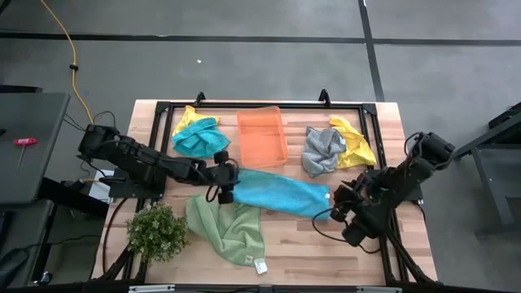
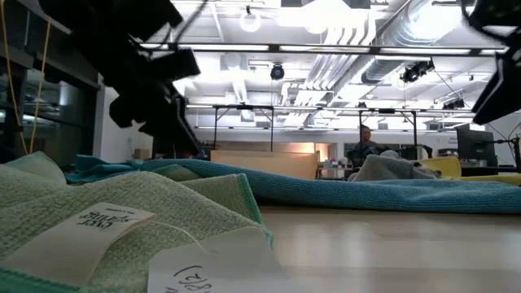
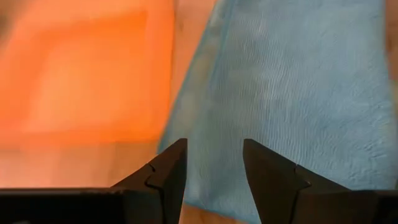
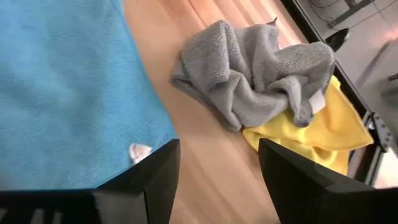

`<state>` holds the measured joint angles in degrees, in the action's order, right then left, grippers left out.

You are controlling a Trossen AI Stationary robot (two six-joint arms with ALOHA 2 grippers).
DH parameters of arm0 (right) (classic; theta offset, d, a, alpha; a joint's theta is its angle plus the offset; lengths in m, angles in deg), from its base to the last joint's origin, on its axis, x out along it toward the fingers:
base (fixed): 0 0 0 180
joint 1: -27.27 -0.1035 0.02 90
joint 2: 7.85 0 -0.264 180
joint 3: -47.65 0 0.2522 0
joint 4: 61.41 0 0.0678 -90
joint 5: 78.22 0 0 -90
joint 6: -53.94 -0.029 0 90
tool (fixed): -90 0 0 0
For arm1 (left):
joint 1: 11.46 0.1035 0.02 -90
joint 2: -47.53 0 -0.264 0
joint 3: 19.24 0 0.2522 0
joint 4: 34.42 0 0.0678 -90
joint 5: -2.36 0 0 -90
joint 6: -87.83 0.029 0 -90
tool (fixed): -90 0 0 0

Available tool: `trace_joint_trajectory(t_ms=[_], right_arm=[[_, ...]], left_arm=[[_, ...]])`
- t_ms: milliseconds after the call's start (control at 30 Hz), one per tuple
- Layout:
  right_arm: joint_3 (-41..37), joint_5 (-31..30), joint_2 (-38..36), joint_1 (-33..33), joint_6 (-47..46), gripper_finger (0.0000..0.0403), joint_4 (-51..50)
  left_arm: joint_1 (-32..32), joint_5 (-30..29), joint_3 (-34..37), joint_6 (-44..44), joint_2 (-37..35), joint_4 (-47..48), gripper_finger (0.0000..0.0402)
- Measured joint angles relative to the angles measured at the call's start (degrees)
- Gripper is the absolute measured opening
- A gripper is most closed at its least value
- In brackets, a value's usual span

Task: Fold microfiber towels
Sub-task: Fold the bottom blue microfiber cloth

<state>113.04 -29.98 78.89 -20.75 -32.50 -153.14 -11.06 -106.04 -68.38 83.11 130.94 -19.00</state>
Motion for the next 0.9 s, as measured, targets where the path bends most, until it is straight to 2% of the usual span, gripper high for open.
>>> trace_joint_trajectory(t_ms=[200, 400, 667, 900], right_arm=[[0.0, -0.2, 0.0, -2.5, -5.2, 0.0210, -1.7], [0.0, -1.3, 0.0, -2.8, -8.2, 0.0210, -1.5], [-0.1, -2.2, 0.0, -2.8, -8.1, 0.0210, 0.3], [-0.1, -3.1, 0.0, -2.6, -8.1, 0.0210, 0.9]], left_arm=[[4.9, 3.9, 0.1, -10.2, 0.0, 1.5, 0.0145], [7.0, 9.9, 0.0, -21.0, -0.2, 3.4, 0.0145], [8.2, 8.1, 0.0, -28.1, 0.1, 5.5, 0.0145], [10.0, 8.3, 0.1, -31.0, 5.5, 4.8, 0.0145]])
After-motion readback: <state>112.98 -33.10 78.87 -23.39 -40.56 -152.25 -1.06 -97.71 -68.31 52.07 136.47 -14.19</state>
